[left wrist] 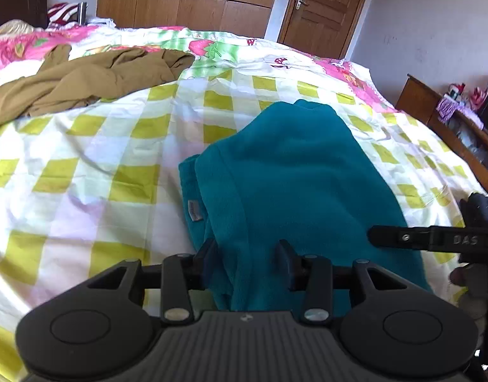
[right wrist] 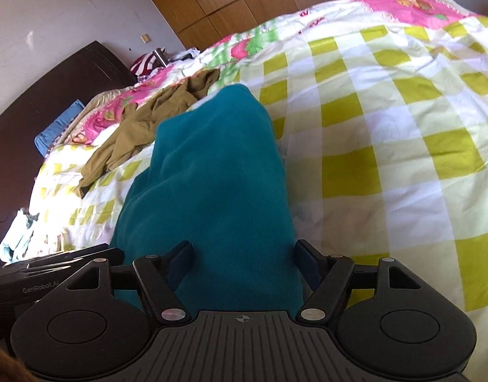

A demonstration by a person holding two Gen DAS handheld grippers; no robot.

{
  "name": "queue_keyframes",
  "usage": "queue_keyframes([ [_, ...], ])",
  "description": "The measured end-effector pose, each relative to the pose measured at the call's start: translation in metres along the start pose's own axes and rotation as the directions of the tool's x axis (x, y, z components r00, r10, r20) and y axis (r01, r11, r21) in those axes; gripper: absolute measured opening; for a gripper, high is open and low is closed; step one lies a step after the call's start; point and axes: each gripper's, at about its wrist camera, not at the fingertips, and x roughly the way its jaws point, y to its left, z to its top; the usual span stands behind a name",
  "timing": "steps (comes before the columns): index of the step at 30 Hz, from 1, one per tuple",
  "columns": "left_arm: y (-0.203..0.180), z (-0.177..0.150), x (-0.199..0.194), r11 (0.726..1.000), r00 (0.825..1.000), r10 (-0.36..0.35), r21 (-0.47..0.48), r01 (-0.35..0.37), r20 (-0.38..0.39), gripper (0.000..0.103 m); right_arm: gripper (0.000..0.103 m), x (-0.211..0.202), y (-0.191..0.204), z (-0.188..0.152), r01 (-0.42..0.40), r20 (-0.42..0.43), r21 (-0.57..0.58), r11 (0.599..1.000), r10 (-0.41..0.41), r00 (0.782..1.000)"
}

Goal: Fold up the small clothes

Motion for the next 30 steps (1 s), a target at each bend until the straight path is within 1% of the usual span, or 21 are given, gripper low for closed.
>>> queue_keyframes([
  [2,0.007,0.000,-0.014,0.996,0.998,-0.056,-0.062,0.057,0.017,0.054,0.075,0.004,0.001,-0.002,0.006,0.006,-0.001,1.000,-0.006,1.000],
  [3,0.008,0.001,-0.021,0.995,0.997,-0.073,-0.071,0.075,0.022,0.054,0.076,0.003,0.000,-0.003,-0.005,0.010,0.009,1.000,0.005,1.000],
  [5,0.006,-0.002,-0.021,0.997,0.998,-0.065,-0.035,0.064,0.000,0.057,0.076,-0.001,-0.002,-0.004,-0.017,0.018,0.022,1.000,0.017,1.000],
  [7,0.005,-0.006,-0.005,1.000,1.000,0.008,0.030,-0.007,-0.030,0.057,0.076,-0.001,-0.003,-0.005,-0.019,0.021,0.002,1.000,0.019,1.000],
  [8,0.011,-0.007,0.006,1.000,0.998,0.003,0.018,-0.002,-0.059,0.060,0.076,0.001,-0.003,-0.005,-0.009,0.015,-0.007,1.000,0.009,1.000],
  [9,0.020,-0.008,0.016,0.999,0.996,-0.027,-0.034,0.024,-0.091,0.061,0.076,0.003,-0.005,-0.005,-0.014,0.008,-0.003,1.000,0.014,1.000],
  [11,0.031,-0.006,0.022,0.989,0.991,-0.084,-0.134,0.069,-0.107,0.062,0.076,0.006,-0.008,-0.004,-0.030,-0.008,0.009,1.000,0.030,1.000],
  [12,0.032,-0.005,0.022,0.988,0.990,-0.098,-0.133,0.084,-0.103,0.062,0.076,0.006,-0.009,-0.004,-0.031,-0.011,0.006,0.999,0.031,0.999],
  [15,0.027,0.001,0.016,0.996,0.995,-0.076,-0.058,0.072,-0.061,0.063,0.077,0.003,-0.013,-0.002,-0.053,-0.019,0.013,0.999,0.053,0.998],
  [17,0.029,0.003,0.015,0.993,0.995,-0.090,-0.074,0.087,-0.043,0.063,0.077,-0.001,-0.015,0.001,-0.070,0.000,0.007,0.997,0.071,0.998],
  [18,0.030,0.003,0.020,0.993,0.994,-0.094,-0.078,0.090,-0.049,0.066,0.077,-0.003,-0.015,0.001,-0.072,0.009,-0.003,0.997,0.072,0.997],
  [19,0.030,0.001,0.027,0.994,0.994,-0.090,-0.071,0.085,-0.065,0.068,0.081,-0.002,-0.015,0.001,-0.073,0.013,-0.009,0.997,0.073,0.997],
  [21,0.030,-0.001,0.041,0.994,0.993,-0.083,-0.072,0.077,-0.082,0.080,0.082,0.012,-0.017,0.000,-0.091,-0.033,0.008,0.996,0.091,0.995],
  [22,0.033,-0.002,0.045,0.993,0.993,-0.084,-0.093,0.076,-0.086,0.082,0.085,0.021,-0.017,-0.001,-0.106,-0.057,0.028,0.994,0.107,0.993],
  [23,0.036,-0.002,0.048,0.989,0.991,-0.094,-0.127,0.081,-0.094,0.083,0.086,0.028,-0.016,-0.004,-0.109,-0.055,0.047,0.993,0.112,0.992],
  [24,0.038,-0.001,0.048,0.984,0.990,-0.102,-0.157,0.086,-0.093,0.078,0.086,0.034,-0.015,-0.006,-0.111,-0.048,0.061,0.992,0.114,0.992],
  [25,0.037,-0.002,0.046,0.982,0.990,-0.114,-0.159,0.099,-0.086,0.072,0.085,0.037,-0.012,-0.006,-0.106,-0.046,0.068,0.992,0.109,0.993],
  [26,0.032,-0.003,0.043,0.985,0.990,-0.116,-0.133,0.106,-0.075,0.062,0.080,0.038,-0.010,-0.006,-0.103,-0.040,0.075,0.992,0.106,0.994],
  [27,0.023,-0.002,0.040,0.991,0.993,-0.099,-0.092,0.092,-0.069,0.057,0.076,0.035,-0.009,-0.005,-0.106,-0.034,0.075,0.991,0.109,0.993],
  [29,0.006,0.001,0.039,0.996,0.995,-0.086,-0.023,0.084,-0.060,0.053,0.052,0.027,-0.010,-0.003,-0.108,-0.030,0.078,0.991,0.111,0.993],
  [30,-0.001,0.005,0.042,0.995,0.994,-0.095,-0.010,0.094,-0.057,0.053,0.049,0.021,-0.012,-0.001,-0.116,-0.031,0.089,0.989,0.119,0.992],
])
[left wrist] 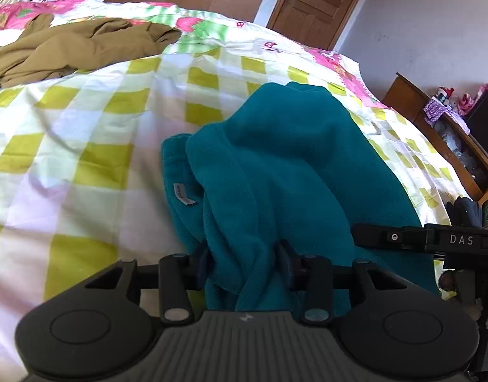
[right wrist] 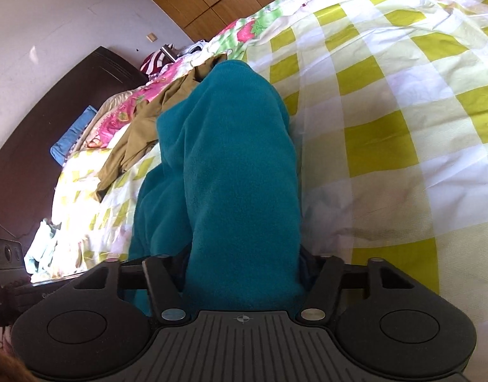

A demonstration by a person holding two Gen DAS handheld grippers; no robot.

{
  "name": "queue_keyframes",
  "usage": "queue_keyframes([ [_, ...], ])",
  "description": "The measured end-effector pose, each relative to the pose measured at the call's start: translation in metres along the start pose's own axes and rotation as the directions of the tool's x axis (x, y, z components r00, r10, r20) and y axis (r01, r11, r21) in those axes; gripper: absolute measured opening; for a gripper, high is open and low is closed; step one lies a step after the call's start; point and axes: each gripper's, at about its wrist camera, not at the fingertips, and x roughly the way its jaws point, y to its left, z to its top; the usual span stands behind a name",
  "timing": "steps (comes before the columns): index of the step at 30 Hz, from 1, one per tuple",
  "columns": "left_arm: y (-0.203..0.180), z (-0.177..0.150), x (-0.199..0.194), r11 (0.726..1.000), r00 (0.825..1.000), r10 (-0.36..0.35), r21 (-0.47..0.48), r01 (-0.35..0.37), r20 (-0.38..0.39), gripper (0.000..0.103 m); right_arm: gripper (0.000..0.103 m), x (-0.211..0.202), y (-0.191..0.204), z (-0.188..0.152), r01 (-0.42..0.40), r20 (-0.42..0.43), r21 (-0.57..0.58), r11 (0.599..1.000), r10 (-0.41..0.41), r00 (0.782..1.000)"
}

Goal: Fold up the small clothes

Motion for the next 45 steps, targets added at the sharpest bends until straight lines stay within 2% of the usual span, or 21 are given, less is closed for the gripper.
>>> queue_keyframes([
  [2,-0.014,0.012,0.011,0.999,0.999,-0.035,0.027,0.035,-0.002,0.051,0.048,-0.014,-0.002,0.006,0.027,0.030,-0.007,1.000,-0.027,0.999],
  [5,-0.047,0.030,0.035,0.992,0.999,-0.042,0.118,0.042,0.000,0.052,0.048,-0.034,-0.017,0.018,0.095,0.089,0.009,0.995,-0.095,0.991],
  [8,-0.077,0.039,0.048,0.976,1.000,0.024,0.214,-0.025,0.008,0.055,0.056,-0.046,-0.038,0.030,0.148,0.089,0.069,0.987,-0.154,0.984],
  [10,-0.094,0.037,0.042,0.953,0.995,0.090,0.285,-0.099,0.045,0.056,0.057,-0.059,-0.040,0.029,0.177,0.109,0.077,0.981,-0.185,0.977],
  [13,-0.110,0.026,0.033,0.918,0.984,0.155,0.356,-0.177,0.090,0.058,0.058,-0.084,-0.021,0.015,0.276,0.201,0.009,0.961,-0.272,0.941],
  [17,-0.115,0.017,0.023,0.916,0.978,0.189,0.342,-0.210,0.094,0.060,0.058,-0.099,0.013,-0.009,0.400,0.287,-0.102,0.911,-0.358,0.888],
  [20,-0.118,0.014,0.014,0.925,0.979,0.181,0.320,-0.203,0.098,0.067,0.058,-0.102,0.030,-0.022,0.441,0.308,-0.148,0.885,-0.383,0.871],
  [23,-0.122,0.008,0.007,0.919,0.974,0.191,0.328,-0.220,0.118,0.072,0.058,-0.104,0.037,-0.028,0.451,0.309,-0.167,0.877,-0.388,0.869],
  [25,-0.126,0.004,0.003,0.913,0.970,0.206,0.330,-0.238,0.129,0.078,0.058,-0.105,0.041,-0.032,0.446,0.304,-0.174,0.878,-0.383,0.872],
  [27,-0.128,0.001,0.000,0.910,0.964,0.223,0.324,-0.258,0.142,0.094,0.058,-0.105,0.043,-0.035,0.453,0.303,-0.170,0.875,-0.391,0.869],
  [30,-0.128,-0.004,-0.005,0.915,0.958,0.233,0.297,-0.273,0.164,0.103,0.059,-0.107,0.045,-0.041,0.468,0.305,-0.159,0.869,-0.408,0.861],
  [34,-0.125,-0.009,-0.010,0.932,0.964,0.210,0.265,-0.249,0.165,0.103,0.059,-0.107,0.047,-0.050,0.475,0.299,-0.164,0.864,-0.415,0.859],
  [42,-0.127,-0.018,-0.015,0.924,0.953,0.255,0.249,-0.290,0.164,0.103,0.060,-0.113,0.047,-0.058,0.491,0.305,-0.127,0.862,-0.437,0.846],
  [45,-0.127,-0.021,-0.017,0.926,0.955,0.251,0.249,-0.284,0.157,0.103,0.061,-0.114,0.047,-0.061,0.497,0.303,-0.125,0.859,-0.444,0.843],
])
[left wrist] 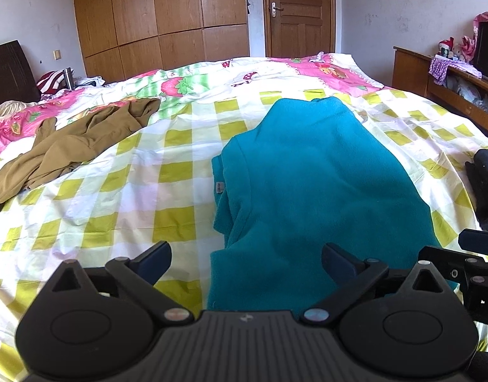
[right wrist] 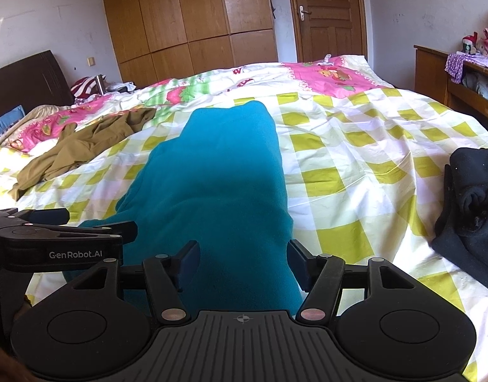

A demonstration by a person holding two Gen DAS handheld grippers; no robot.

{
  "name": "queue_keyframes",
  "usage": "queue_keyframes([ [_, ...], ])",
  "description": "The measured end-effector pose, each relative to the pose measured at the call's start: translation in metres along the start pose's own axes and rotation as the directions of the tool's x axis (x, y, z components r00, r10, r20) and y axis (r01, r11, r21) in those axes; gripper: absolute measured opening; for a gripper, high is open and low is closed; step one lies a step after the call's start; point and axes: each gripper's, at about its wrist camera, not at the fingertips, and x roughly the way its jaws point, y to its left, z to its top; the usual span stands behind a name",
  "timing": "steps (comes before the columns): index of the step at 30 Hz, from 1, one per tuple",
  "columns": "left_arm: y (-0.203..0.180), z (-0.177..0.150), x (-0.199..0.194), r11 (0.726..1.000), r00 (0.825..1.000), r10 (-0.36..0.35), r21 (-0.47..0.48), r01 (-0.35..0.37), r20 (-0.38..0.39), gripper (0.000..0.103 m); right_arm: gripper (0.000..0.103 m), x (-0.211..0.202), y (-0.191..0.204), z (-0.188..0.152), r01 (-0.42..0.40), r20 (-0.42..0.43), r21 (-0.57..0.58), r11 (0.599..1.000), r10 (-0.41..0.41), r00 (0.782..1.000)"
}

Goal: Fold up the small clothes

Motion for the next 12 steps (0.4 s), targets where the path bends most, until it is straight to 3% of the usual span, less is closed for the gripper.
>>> queue_keyframes([
  [12,-0.0070,-0.0110,-0.0049,1.000,1.000,0.006,0.030,-0.006,-0.004,0.103,0.062,-0.0025,0.0000,-0.0051,0.012,-0.004,0.002,1.000,-0.012,1.000],
])
